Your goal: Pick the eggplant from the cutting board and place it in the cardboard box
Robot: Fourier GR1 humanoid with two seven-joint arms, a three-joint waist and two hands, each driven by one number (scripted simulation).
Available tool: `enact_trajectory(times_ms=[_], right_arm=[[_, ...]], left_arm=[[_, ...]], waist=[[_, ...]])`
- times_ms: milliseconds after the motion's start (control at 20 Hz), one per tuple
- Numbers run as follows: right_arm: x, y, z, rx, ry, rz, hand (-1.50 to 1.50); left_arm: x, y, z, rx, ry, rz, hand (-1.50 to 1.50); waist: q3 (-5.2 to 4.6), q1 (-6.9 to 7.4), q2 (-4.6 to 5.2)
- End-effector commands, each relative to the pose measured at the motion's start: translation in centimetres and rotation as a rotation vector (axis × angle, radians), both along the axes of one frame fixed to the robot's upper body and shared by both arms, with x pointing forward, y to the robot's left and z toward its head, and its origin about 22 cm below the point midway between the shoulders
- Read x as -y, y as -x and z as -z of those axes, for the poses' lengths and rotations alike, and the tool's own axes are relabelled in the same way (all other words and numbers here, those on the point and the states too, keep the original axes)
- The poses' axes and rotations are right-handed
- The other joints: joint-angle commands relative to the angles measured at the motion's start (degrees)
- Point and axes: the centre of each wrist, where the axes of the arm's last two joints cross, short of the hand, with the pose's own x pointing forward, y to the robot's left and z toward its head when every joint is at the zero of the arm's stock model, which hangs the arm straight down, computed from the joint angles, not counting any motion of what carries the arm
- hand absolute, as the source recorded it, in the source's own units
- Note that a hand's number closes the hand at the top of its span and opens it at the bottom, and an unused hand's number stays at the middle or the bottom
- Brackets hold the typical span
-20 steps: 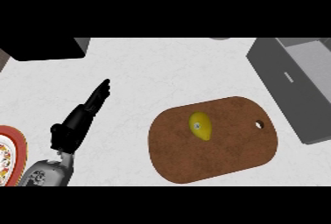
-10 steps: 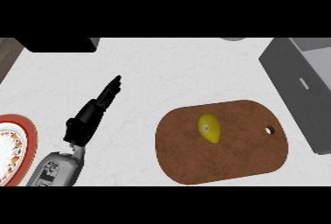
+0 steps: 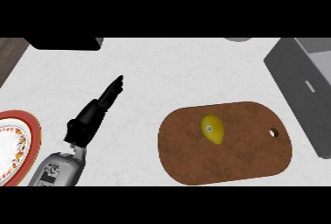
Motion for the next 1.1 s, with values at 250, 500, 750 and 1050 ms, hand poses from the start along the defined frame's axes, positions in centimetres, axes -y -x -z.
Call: enact_trajectory(times_ms=[250, 500, 750, 1050], right_arm=[[-2.1, -5.9, 4.5, -0.025, 0.122, 0.037, 1.5], [-2.4, -8.3, 8.4, -0.075, 0.124, 0.042, 1.5], [-2.1, -9.5, 12.6, -0.26, -0.025, 0.11, -1.5], [-1.6, -10.9, 12.5, -0.309, -0.12, 0.04, -1.5]], left_arm=[[0.3, 0.1, -0.4, 0.002, -0.003, 0.03, 0.0], [0.3, 0.3, 0.6, 0.007, -0.002, 0.016, 0.0], [0.2, -0.5, 0.3, 0.005, 0.003, 0.025, 0.0], [1.1, -0.3, 0.8, 0.014, 0.008, 0.038, 0.0]], waist=[[0.03, 0.91, 0.19], [0.03, 0.22, 0.11], [0.1, 1.2, 0.52], [0.13, 0.9, 0.48]])
